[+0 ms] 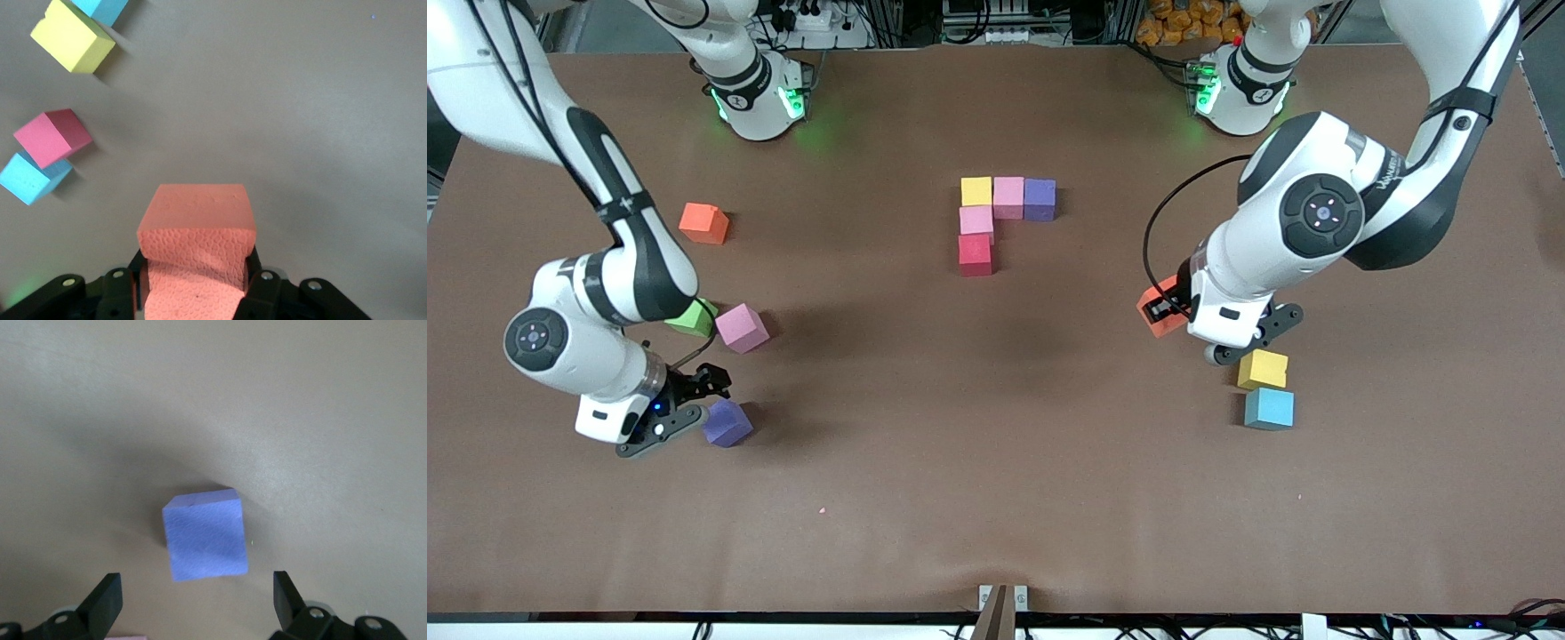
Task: Arrange 11 blocks into digit 3
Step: 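Grasp the purple cube with the right gripper while the left gripper carries orange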
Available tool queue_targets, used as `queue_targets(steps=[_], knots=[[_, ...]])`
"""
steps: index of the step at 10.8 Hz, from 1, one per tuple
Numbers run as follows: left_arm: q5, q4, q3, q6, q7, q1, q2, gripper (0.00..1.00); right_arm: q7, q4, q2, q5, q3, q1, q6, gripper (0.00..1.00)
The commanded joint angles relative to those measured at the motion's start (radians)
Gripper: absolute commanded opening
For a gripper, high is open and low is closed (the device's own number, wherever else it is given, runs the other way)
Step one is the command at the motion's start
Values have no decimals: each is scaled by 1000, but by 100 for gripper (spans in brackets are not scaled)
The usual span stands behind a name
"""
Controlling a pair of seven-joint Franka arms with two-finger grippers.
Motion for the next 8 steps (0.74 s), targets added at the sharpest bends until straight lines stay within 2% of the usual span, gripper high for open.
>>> queue_targets(steps=[1,5,8], knots=[[-49,19,2,15,-72,-10,7,0,-55,53,84,3,14,7,21,100],[-54,19,0,25,-99,-13,0,0,-129,53,122,-75,0,12,43,100],[-54,16,-15,26,-163,-16,-3,0,-120,51,134,-60,-23,27,85,100]])
